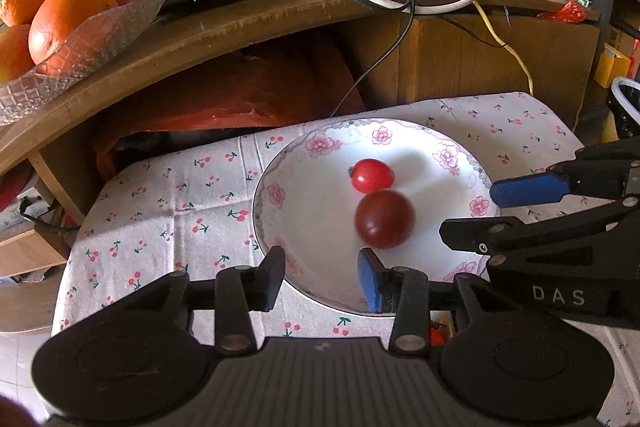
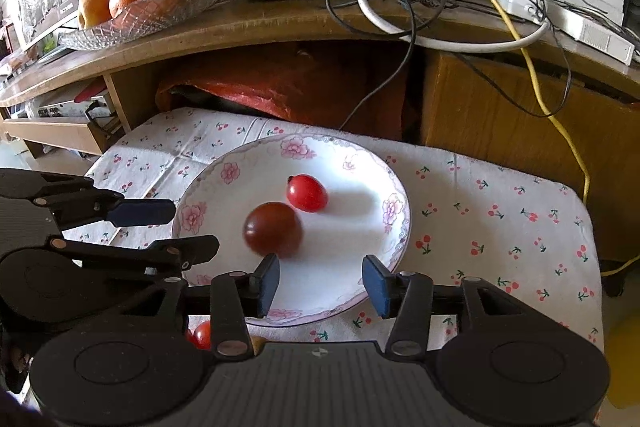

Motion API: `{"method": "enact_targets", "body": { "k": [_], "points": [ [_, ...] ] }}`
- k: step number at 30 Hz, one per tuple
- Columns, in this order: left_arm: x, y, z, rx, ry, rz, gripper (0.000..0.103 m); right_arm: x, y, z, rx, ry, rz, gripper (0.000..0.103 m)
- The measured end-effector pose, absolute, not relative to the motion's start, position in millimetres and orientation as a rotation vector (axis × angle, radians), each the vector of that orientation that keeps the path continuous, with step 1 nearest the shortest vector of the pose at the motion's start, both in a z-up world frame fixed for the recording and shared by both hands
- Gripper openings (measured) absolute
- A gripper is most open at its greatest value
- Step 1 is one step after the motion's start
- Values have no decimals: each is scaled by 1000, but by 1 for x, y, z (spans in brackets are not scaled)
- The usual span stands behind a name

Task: Organize fruits
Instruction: 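Carry both tomatoes into the white bowl and open both tools, then withdraw both tools from the bowl toward the remaining fruit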

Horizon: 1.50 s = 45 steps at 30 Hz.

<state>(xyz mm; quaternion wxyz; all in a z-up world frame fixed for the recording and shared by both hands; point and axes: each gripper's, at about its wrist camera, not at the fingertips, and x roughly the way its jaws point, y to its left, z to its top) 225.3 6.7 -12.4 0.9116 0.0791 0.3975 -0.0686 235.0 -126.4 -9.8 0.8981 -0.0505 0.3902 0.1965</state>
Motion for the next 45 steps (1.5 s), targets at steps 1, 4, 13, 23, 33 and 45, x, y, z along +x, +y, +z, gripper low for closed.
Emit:
{"method": "enact_targets", "body": {
  "k": [1, 4, 13, 23, 33, 45],
  "points": [
    [225, 7, -12, 164, 816, -142, 48, 235, -127, -9, -105, 806, 407, 45],
    [223, 7, -10, 164, 811, -143, 49, 232, -127, -8, -104, 805, 411, 45],
    [213, 8, -6, 161, 806, -159, 50, 220, -129, -4, -111, 803, 432, 45],
    [193, 9, -1, 145, 814, -196, 51, 201, -135, -3, -121, 820, 460, 46],
    [160, 15, -1, 130, 843, -237, 51, 178, -140, -14, -158, 870, 514, 46],
    [126, 10, -15, 164, 884, -284, 51, 172, -138, -24, -193, 896, 541, 46]
  ]
}}
